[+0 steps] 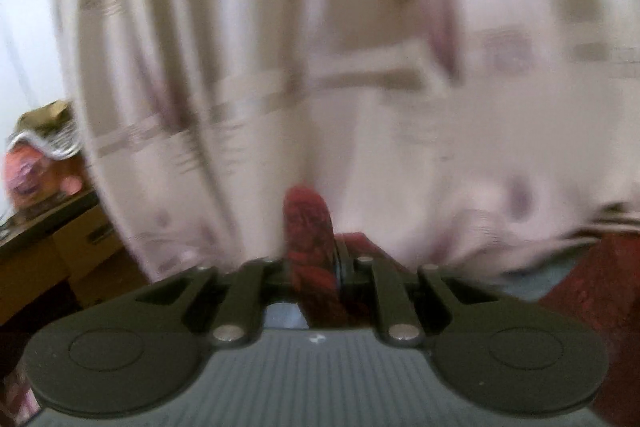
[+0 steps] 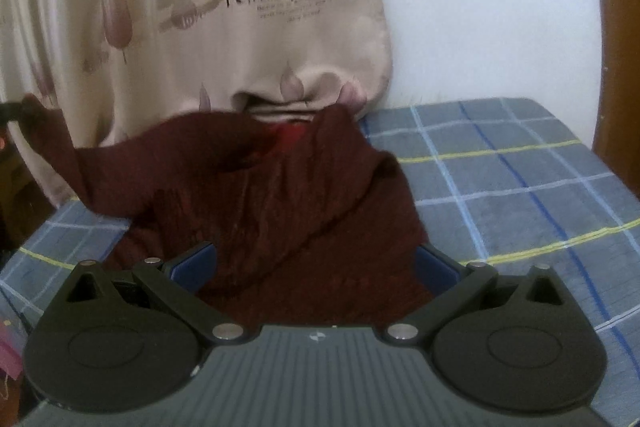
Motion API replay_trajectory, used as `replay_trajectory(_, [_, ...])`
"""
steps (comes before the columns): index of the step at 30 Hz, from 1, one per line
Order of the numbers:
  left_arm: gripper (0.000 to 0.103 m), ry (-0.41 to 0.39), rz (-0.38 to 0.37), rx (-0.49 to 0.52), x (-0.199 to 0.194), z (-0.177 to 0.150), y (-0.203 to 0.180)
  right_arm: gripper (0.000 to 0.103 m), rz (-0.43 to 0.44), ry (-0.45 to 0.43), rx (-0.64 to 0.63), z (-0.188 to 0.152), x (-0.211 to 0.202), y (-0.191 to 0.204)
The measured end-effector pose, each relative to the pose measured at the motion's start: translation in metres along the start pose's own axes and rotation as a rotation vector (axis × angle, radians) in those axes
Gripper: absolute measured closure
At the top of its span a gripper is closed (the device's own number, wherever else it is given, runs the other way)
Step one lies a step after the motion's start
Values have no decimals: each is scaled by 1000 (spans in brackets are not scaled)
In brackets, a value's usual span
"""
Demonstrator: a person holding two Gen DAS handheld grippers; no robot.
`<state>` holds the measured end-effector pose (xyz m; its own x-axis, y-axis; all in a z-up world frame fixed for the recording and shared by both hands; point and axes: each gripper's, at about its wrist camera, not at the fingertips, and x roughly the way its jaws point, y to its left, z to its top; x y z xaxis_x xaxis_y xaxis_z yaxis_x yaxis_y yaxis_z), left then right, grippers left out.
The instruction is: Fold small clothes
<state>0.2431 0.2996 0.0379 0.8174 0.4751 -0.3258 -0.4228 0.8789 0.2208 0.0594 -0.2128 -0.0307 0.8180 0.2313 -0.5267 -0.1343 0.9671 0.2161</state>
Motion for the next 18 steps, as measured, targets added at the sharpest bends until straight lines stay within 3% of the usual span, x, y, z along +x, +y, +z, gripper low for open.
replay_trajectory(5, [87, 33, 115, -48, 60, -19, 17, 0, -2, 37, -7, -2, 16, 9])
replay_trajectory(9, [84, 70, 136, -80, 96, -45, 25, 0, 19, 51, -22, -2, 25, 17])
replay_trajectory(10, [78, 79, 137, -98, 101, -52, 28, 0, 23, 56, -30, -2, 28, 19])
replay_trajectory(11, [58, 93, 146, -117, 107, -56, 32, 0, 28, 59, -38, -2, 30, 22])
replay_trajectory(12, [32, 102, 169, -133, 111, -61, 36, 0, 34, 61, -46, -2, 32, 24])
replay_trajectory(14, [11, 72, 236, -174, 112, -70, 49, 0, 44, 71, -64, -1, 36, 29])
replay_trajectory(16, [9, 50, 297, -204, 113, -76, 66, 0, 46, 79, -83, 0, 39, 34])
replay_trajectory(18, [9, 84, 331, -234, 116, -80, 89, 0, 51, 84, -93, 0, 40, 37])
